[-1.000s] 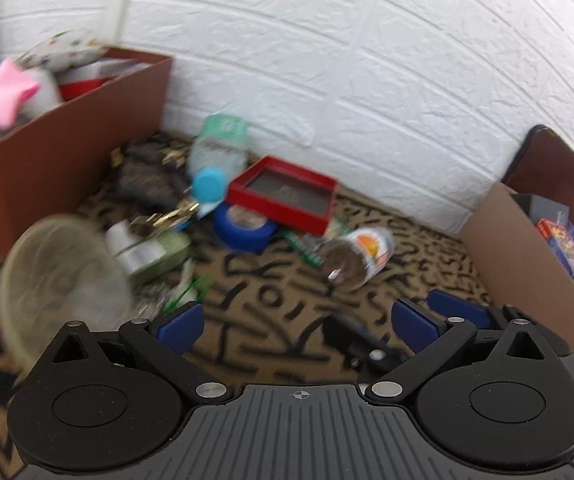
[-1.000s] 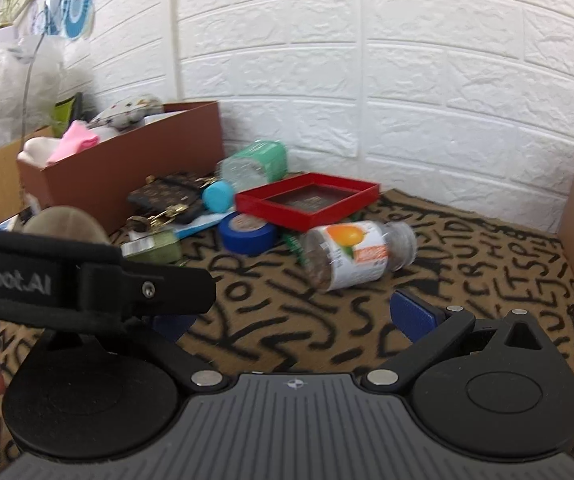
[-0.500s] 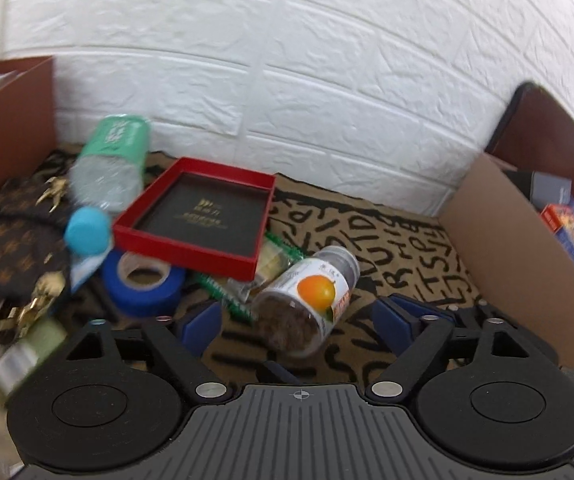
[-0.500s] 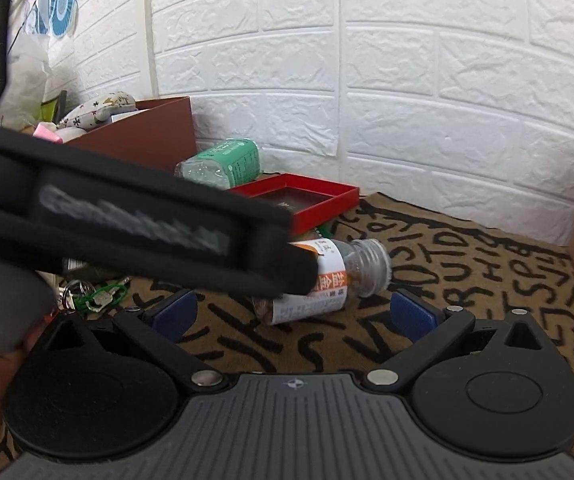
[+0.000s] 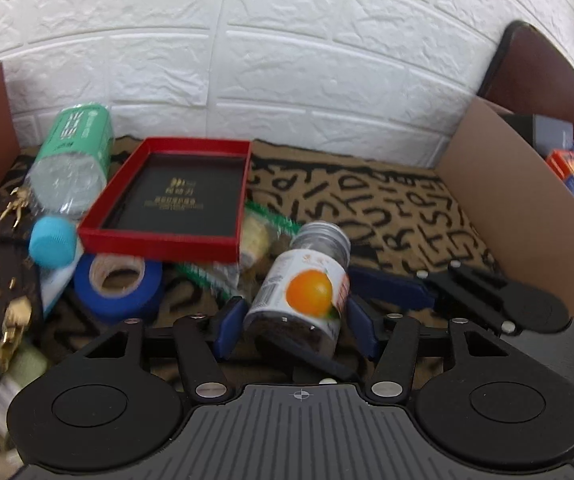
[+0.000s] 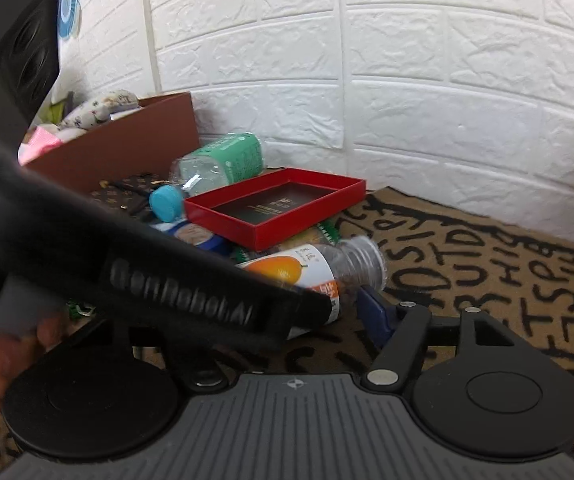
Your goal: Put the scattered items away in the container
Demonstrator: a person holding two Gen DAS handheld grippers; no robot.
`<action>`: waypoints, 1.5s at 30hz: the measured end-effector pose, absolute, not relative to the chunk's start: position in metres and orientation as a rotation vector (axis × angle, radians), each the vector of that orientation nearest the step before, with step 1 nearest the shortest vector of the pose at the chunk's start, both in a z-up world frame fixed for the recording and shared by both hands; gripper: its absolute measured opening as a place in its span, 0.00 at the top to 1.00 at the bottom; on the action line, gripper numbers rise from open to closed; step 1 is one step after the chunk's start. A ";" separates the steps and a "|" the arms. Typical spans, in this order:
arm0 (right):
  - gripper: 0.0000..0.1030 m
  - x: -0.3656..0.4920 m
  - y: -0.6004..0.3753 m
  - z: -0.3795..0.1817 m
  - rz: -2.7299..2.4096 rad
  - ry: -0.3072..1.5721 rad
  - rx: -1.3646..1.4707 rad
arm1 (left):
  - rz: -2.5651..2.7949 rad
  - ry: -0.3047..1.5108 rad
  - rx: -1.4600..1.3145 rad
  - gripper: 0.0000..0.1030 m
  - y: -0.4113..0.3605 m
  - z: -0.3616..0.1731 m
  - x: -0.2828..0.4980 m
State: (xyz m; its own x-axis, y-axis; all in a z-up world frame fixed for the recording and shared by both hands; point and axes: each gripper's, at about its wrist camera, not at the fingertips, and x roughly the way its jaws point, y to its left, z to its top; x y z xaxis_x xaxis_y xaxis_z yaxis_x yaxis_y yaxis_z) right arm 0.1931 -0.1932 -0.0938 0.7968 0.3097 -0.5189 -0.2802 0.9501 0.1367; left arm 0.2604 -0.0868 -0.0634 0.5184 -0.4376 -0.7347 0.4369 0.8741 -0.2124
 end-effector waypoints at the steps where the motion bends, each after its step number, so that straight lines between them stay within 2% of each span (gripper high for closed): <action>1: 0.29 0.189 -0.193 -0.092 0.325 0.567 0.056 | -0.514 0.887 -0.008 0.33 -0.085 -0.063 0.254; 15: 0.29 0.056 -0.151 -0.084 0.473 0.606 -0.105 | -0.443 0.963 -0.123 0.33 -0.048 -0.065 0.106; 20: 0.26 0.011 -0.152 -0.082 0.516 0.618 -0.098 | -0.471 0.983 -0.152 0.33 -0.041 -0.067 0.071; 25: 0.25 -0.014 -0.151 -0.086 0.502 0.641 -0.111 | -0.433 0.958 -0.129 0.21 -0.046 -0.065 0.063; 27: 0.26 -0.019 -0.150 -0.088 0.496 0.650 -0.125 | -0.421 0.940 -0.119 0.20 -0.046 -0.062 0.063; 33: 0.26 -0.012 -0.152 -0.086 0.471 0.656 -0.091 | -0.435 0.937 -0.136 0.22 -0.041 -0.058 0.077; 37: 0.26 -0.007 -0.153 -0.087 0.468 0.660 -0.081 | -0.488 0.965 -0.143 0.30 -0.043 -0.060 0.083; 45: 0.26 0.000 -0.149 -0.087 0.468 0.658 -0.097 | -0.492 0.964 -0.136 0.30 -0.045 -0.061 0.087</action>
State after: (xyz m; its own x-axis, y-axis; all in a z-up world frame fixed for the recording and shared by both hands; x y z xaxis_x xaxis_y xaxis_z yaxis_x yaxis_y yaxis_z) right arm -0.0001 -0.1488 -0.0875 0.6912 0.3883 -0.6094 -0.4485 0.8918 0.0595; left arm 0.0871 -0.0449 -0.0605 0.4704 -0.4590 -0.7537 0.3405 0.8823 -0.3249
